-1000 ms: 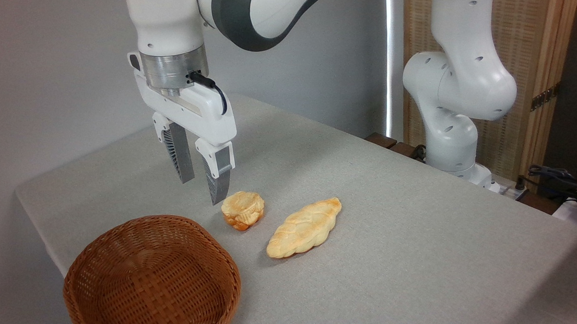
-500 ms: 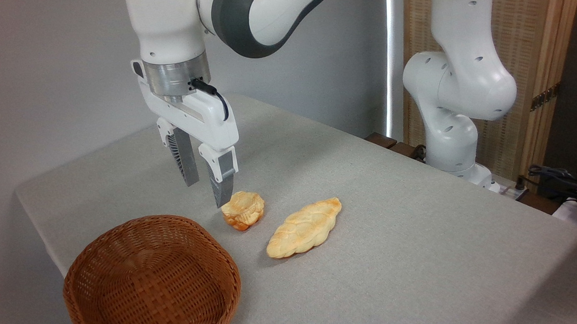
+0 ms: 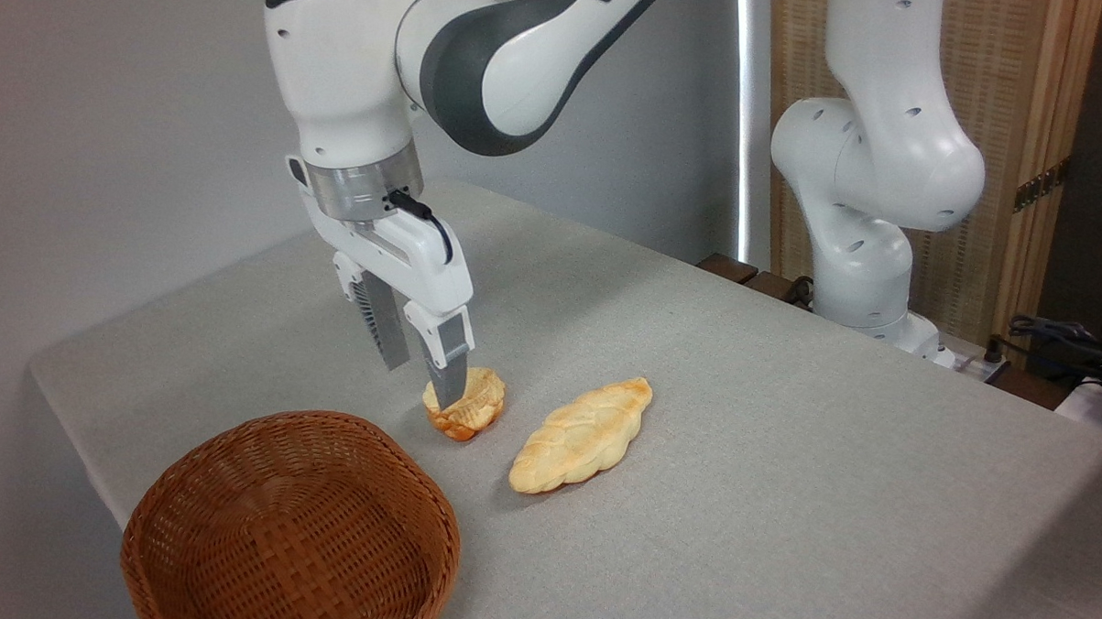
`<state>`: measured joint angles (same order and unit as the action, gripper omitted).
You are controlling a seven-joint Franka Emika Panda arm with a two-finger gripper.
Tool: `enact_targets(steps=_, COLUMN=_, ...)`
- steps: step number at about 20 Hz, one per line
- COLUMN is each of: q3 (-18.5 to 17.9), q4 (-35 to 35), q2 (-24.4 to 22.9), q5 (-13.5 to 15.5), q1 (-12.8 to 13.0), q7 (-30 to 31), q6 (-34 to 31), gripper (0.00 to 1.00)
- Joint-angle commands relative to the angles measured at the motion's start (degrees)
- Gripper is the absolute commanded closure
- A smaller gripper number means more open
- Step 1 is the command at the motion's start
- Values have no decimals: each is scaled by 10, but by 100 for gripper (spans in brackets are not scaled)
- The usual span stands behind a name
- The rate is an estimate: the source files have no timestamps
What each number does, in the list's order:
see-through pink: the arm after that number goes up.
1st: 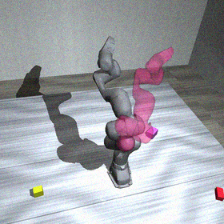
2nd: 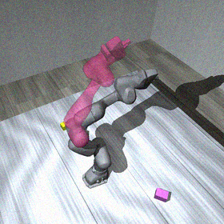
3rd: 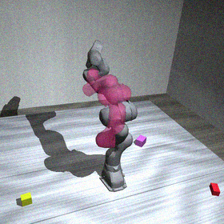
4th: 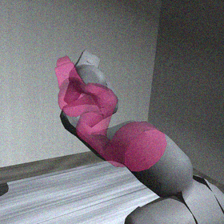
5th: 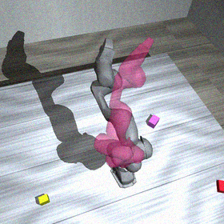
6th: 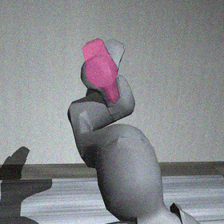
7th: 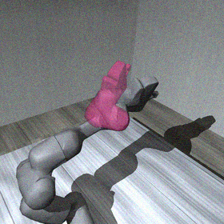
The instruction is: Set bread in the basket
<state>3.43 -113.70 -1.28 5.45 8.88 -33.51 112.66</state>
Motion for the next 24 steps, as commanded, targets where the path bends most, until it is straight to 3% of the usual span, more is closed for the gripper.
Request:
enact_targets(steps=1, q3=-3, q4=-51, q2=-20, q5=-7, q1=4, q7=-26, q6=12, gripper=0)
enact_targets(steps=8, q3=-1, q4=-60, q2=-2, q5=-7, q1=17, q7=-30, q6=11, gripper=0)
enact_targets(steps=24, q3=0, q4=-59, q2=7, q5=-7, q1=18, q7=-28, q6=12, gripper=0)
